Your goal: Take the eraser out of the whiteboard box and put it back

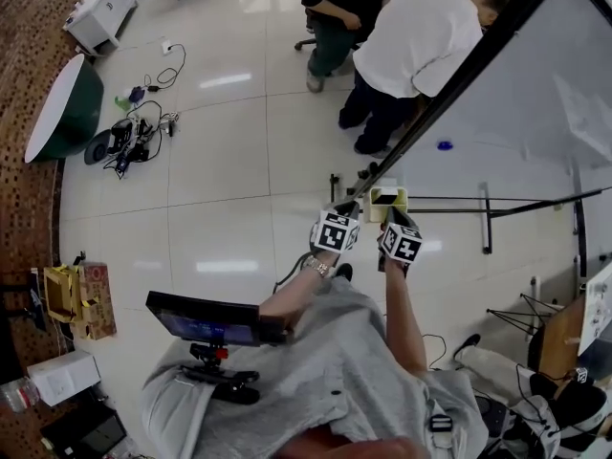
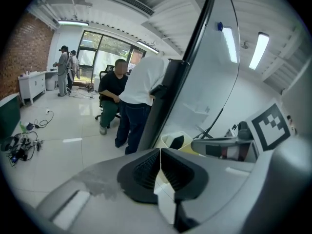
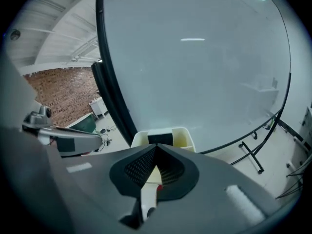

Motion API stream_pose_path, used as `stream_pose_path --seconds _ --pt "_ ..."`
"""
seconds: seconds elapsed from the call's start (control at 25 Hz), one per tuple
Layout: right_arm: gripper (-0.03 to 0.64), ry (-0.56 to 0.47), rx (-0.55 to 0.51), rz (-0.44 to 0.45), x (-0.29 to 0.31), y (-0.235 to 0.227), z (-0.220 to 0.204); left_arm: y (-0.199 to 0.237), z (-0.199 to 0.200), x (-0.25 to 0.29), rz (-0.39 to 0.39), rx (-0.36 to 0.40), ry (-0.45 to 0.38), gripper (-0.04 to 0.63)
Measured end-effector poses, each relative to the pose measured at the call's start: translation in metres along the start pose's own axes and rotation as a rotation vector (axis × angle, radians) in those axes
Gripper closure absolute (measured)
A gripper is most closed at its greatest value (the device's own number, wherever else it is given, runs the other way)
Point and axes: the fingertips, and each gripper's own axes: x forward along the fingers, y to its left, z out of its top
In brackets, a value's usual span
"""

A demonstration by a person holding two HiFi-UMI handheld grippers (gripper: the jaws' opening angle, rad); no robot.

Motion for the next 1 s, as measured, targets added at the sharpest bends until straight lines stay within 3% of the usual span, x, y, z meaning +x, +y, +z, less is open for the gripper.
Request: stream_pose_path --seconds 0.16,0.32,0.52,0.76,1.0 --pt "0.612 -0.017 -0.004 0.042 -0.020 0.004 -0.004 -0.033 -0.014 0.005 -0.020 0.024 0.016 0.586" --pt "0.612 -0.044 0.019 0.128 -0.040 0.001 -0.009 -0.063 -0.029 0.003 0.010 0.056 0.018 0.586" --pt "0.612 -0.045 -0.024 0.228 -0.086 0.021 -0.034 -0.096 -0.055 -0.024 0.058 -0.022 -0.022 0.592" --pt "0.612 0.034 -0.091 0.224 -0.137 0.007 -0.098 -0.158 -0.128 -0.037 0.091 -0.043 0.027 0.592" --pt "0.612 0.059 -0.075 0.260 -0.160 0.008 -0.124 -0.170 -0.133 -0.061 0.144 -0.040 0.006 0.592"
